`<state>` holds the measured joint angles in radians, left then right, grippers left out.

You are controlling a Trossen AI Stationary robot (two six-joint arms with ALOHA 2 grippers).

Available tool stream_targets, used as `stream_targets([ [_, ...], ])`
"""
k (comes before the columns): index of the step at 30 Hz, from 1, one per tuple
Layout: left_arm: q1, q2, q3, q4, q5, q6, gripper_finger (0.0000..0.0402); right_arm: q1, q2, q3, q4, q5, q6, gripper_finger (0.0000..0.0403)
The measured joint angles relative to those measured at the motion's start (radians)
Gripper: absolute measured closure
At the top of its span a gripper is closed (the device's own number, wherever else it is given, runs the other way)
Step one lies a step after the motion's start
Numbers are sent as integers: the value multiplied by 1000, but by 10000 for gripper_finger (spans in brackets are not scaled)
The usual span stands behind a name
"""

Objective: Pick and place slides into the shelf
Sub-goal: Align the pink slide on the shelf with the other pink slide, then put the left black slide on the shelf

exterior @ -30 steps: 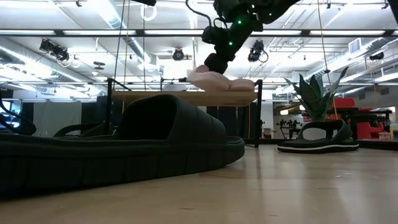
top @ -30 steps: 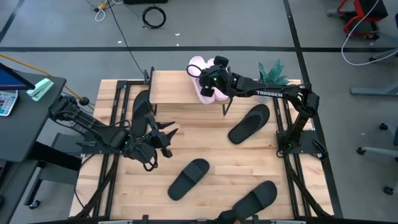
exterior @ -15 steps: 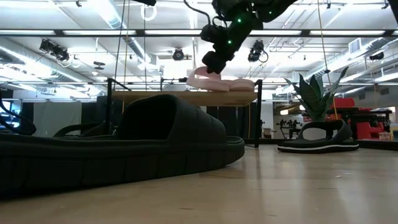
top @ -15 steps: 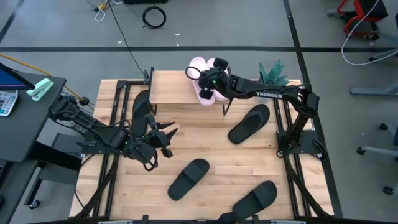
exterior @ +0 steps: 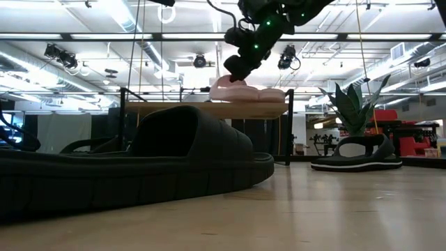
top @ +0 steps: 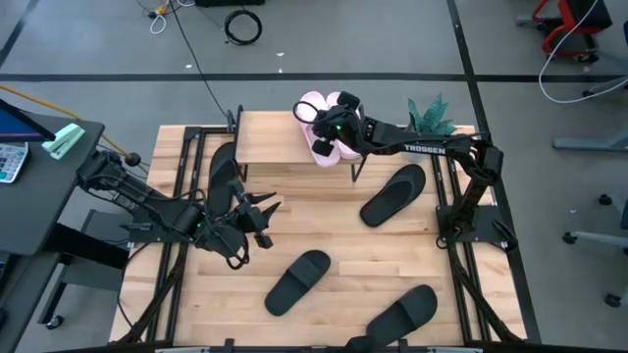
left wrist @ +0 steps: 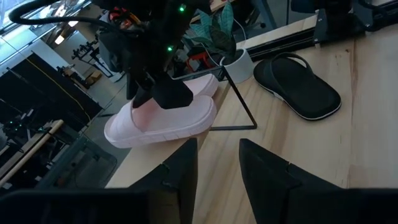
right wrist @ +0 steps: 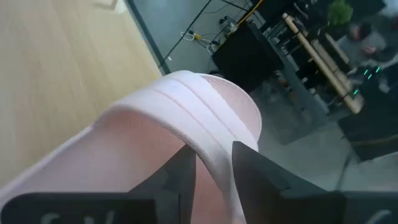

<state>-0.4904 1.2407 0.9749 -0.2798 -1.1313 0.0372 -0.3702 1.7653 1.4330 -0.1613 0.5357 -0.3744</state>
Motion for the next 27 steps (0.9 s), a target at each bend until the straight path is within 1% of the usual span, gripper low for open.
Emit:
stream_targets([
  [2, 0, 0, 0, 0, 0, 0, 273, 0, 0, 0, 7, -1, 29, 293],
  [4, 0, 0, 0, -1, 0, 0, 271, -5, 0, 0, 31, -3, 22, 293],
  [8, 0, 0, 0, -1, 0, 16, 275, -43, 0, 0, 27, -29, 32, 293],
  [12, 0, 0, 0, -1, 0, 24, 280, -68, 0, 0, 24, -131, 148, 288],
  [16, 0, 0, 0, -1, 0, 24, 279, -62, 0, 0, 23, -146, 109, 282],
  [20, 0, 0, 0, -1, 0, 24, 274, -80, -4, 0, 24, -248, 175, 281],
  [23, 0, 0, 0, -2, 0, 13, 274, -82, -4, 0, 22, -259, 199, 281],
  [27, 0, 0, 0, -2, 0, 7, 280, -56, -10, 0, 13, -264, 199, 281],
])
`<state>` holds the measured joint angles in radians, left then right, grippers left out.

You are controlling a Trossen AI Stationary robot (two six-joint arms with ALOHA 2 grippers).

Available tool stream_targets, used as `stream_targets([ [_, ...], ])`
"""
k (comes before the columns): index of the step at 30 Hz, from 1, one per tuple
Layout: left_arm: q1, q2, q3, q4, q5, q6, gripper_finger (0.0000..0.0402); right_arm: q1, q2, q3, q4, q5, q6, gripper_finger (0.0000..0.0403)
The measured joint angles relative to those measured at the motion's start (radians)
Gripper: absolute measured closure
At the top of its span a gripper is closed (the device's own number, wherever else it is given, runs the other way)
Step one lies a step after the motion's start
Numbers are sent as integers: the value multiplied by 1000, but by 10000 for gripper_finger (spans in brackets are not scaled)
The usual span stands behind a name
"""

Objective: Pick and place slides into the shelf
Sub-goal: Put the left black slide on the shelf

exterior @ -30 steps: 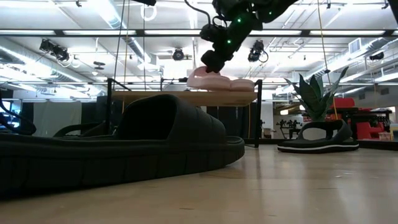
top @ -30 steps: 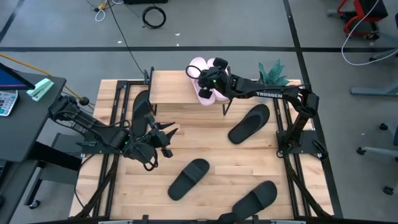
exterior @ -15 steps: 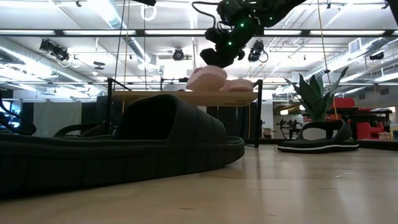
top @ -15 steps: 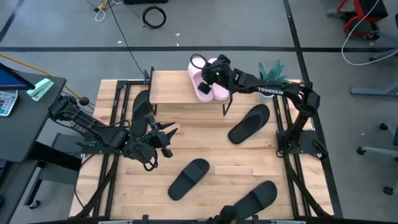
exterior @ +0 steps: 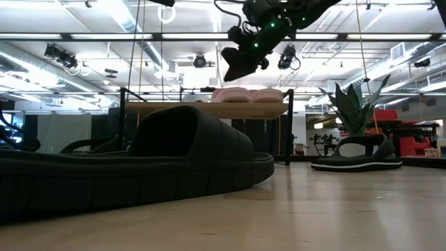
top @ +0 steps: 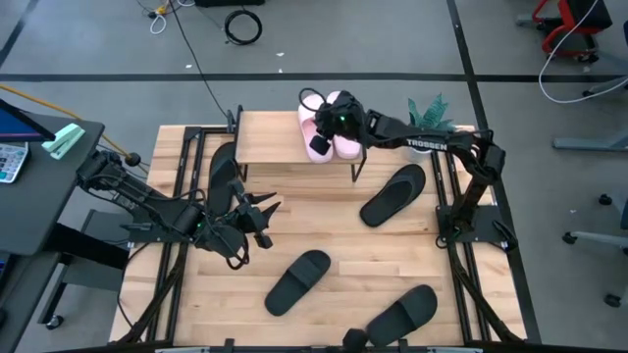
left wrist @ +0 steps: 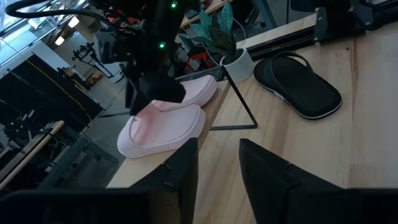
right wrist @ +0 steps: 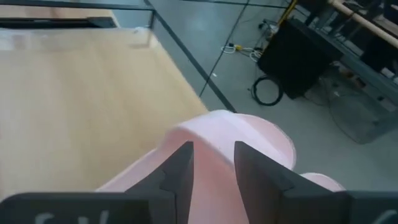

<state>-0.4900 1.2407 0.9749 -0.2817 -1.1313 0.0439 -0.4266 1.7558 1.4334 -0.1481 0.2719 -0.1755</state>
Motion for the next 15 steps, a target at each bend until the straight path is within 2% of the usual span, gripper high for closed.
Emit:
stream_targets([
  [5, 0, 0, 0, -4, 3, -15, 281, 76, -64, 0, -46, 0, -5, 282],
  [9, -4, 0, 0, -22, 70, -24, 275, 183, -182, 0, -216, -13, 95, 282],
  [11, -8, 0, 0, -48, 178, -26, 272, 251, -241, 2, -336, -39, 185, 282],
  [15, -15, 14, 0, -62, 509, -34, 269, 410, -323, 1, -579, -56, 407, 282],
])
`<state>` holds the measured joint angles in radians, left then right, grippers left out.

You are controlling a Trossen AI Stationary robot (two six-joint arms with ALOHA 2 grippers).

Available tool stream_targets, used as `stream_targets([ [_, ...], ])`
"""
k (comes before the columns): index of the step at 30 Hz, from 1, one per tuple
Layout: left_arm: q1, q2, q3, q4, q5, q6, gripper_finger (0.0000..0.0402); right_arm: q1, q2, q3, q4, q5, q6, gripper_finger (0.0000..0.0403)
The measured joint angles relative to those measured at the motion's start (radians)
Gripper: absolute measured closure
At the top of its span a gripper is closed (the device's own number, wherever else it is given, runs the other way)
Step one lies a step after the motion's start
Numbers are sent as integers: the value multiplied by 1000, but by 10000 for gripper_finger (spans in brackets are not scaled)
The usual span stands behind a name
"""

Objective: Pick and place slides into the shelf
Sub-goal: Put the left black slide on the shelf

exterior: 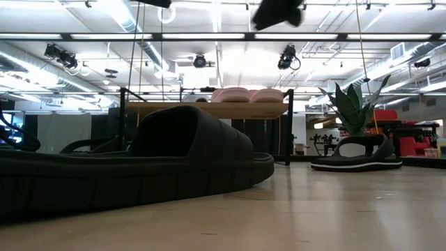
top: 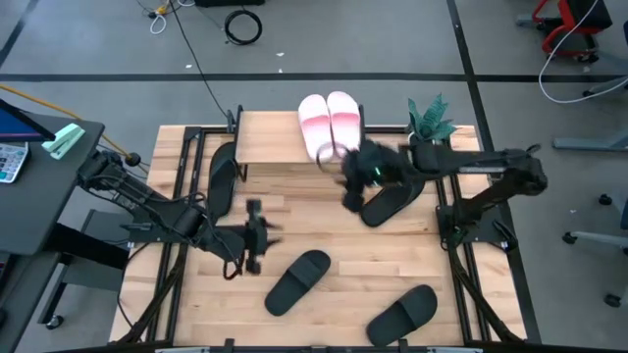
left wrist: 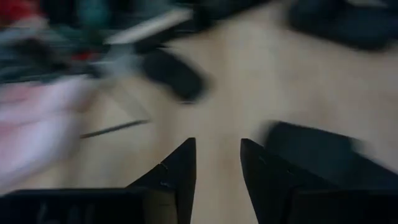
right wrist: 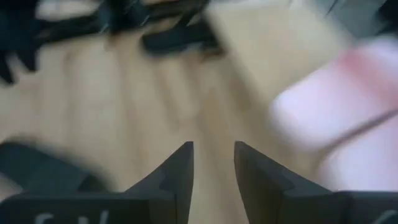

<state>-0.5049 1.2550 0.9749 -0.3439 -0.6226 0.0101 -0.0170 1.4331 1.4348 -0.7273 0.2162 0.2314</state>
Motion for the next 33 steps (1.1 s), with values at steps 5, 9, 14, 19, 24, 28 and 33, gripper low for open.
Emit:
stream_targets([
  [5, -16, 83, 0, -3, 192, 1, 276, 220, -34, -61, -82, 102, 105, 282],
  [9, -58, 179, 0, 5, 202, 31, 275, 356, -24, -127, -80, 219, 191, 282],
  [14, -92, 291, 0, 92, 174, 88, 248, 452, -2, -206, -76, 261, 315, 282],
  [19, -87, 369, 0, 178, 165, 107, 214, 496, 0, -268, -36, 282, 443, 282],
  [24, -91, 419, 0, 203, 167, 140, 193, 511, 0, -281, -33, 319, 491, 282],
  [28, -87, 446, 0, 212, 152, 143, 189, 511, 0, -281, -9, 321, 480, 282],
  [33, -67, 465, 0, 245, 147, 140, 194, 511, 0, -281, 14, 321, 467, 282],
])
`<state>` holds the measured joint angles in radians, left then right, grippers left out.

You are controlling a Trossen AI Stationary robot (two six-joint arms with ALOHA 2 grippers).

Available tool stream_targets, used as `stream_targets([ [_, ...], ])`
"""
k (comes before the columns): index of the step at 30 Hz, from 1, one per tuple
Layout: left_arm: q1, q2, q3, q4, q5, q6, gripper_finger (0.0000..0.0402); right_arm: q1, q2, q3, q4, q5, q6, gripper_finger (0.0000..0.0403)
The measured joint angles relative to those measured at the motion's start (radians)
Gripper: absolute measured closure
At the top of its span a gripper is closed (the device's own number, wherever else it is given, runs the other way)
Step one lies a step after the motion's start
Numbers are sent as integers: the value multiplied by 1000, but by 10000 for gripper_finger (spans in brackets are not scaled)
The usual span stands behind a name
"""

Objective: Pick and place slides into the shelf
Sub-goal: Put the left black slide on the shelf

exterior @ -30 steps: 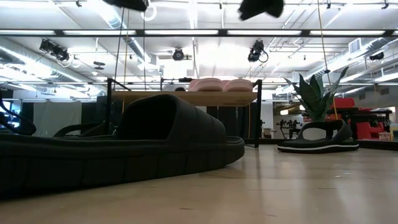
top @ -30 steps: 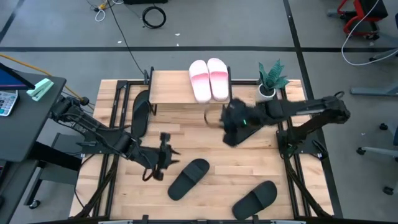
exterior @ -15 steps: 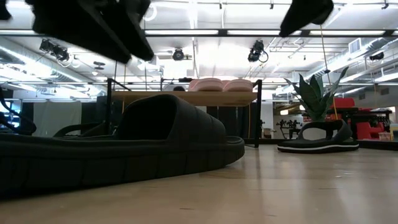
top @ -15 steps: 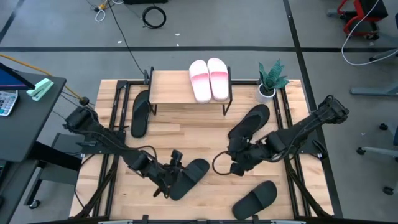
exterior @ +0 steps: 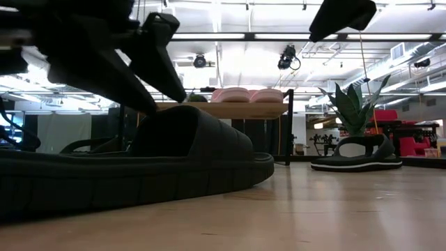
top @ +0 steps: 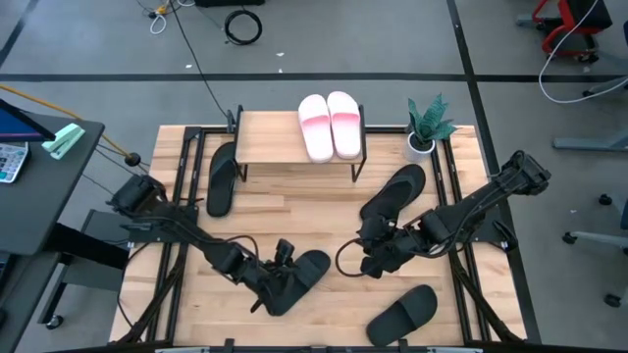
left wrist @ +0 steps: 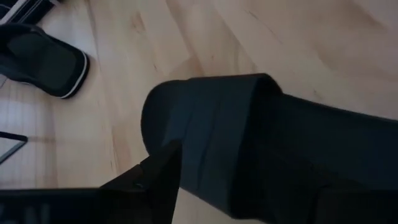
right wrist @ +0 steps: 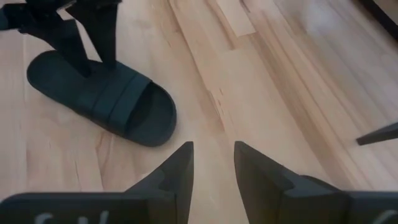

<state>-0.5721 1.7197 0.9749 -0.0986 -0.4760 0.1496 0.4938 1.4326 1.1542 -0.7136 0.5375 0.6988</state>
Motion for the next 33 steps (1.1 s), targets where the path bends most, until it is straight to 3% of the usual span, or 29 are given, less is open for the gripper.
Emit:
stream_targets([
  [13, 12, 51, 0, 48, 2, -9, 197, 0, 0, 0, 5, 17, -3, 282],
  [33, 140, 50, 0, 89, -28, -34, 256, -1, 0, 0, 12, 39, -3, 282],
])
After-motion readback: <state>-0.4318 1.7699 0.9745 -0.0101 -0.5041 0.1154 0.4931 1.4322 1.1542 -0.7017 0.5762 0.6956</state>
